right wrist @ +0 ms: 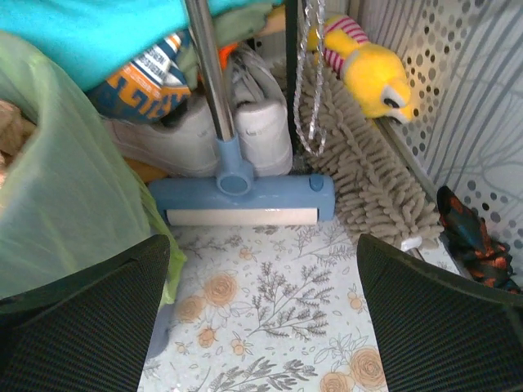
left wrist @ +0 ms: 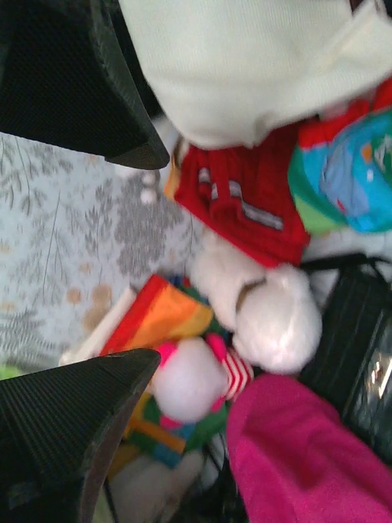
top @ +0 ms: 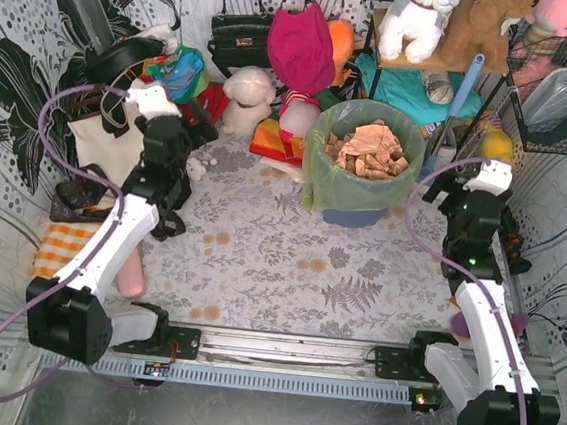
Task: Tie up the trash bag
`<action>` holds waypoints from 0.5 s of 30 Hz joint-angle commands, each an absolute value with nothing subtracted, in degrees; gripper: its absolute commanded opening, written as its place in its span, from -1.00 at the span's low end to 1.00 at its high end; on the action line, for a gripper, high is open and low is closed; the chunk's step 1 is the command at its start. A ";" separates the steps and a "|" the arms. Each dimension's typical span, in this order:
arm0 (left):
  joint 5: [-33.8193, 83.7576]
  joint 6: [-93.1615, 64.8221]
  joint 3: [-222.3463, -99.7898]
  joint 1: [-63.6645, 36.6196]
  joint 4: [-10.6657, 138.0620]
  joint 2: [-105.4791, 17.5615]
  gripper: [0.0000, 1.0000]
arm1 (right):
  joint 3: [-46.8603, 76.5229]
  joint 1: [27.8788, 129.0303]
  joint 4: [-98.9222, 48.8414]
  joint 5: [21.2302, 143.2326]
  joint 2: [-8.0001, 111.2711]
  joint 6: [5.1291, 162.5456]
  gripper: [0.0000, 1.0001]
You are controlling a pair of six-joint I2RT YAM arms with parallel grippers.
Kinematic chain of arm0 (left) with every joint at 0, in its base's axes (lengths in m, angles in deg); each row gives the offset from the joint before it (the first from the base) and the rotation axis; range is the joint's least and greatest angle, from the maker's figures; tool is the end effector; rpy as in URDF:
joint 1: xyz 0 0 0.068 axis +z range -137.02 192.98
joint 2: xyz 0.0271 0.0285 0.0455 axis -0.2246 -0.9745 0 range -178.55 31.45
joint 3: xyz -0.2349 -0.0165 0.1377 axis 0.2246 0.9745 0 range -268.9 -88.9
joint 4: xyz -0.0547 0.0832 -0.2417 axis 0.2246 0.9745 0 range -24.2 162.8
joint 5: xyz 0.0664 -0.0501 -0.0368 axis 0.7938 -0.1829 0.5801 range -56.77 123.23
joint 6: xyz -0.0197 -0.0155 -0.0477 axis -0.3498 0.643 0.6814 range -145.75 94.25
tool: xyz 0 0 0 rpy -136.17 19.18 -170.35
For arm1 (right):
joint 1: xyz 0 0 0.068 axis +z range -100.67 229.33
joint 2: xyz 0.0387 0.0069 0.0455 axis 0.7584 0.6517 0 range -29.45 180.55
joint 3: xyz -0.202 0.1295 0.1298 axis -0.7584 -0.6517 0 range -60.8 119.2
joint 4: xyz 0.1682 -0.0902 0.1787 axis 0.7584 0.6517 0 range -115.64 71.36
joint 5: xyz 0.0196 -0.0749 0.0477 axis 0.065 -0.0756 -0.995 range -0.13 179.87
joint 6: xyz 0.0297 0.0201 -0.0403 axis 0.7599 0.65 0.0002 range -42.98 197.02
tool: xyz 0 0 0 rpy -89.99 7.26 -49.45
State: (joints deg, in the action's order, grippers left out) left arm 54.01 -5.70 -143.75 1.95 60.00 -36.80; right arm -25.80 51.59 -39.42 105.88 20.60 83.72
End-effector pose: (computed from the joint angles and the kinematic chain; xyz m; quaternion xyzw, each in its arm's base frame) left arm 0.2779 -0.0414 0.3461 -0.1766 0.7284 -0.0429 0.6606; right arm 0.2111 -0.0016 0.3078 0.1247 0.7035 -0.0451 0.6982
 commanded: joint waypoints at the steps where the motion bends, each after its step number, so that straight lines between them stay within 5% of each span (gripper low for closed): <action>1: 48.52 1.51 -154.61 -1.36 75.53 -41.84 0.99 | -15.54 51.35 -22.29 102.90 22.96 84.95 0.94; 15: 44.08 1.63 -195.33 -17.31 97.49 -64.13 0.98 | 9.23 51.35 -2.87 97.87 30.95 86.16 0.96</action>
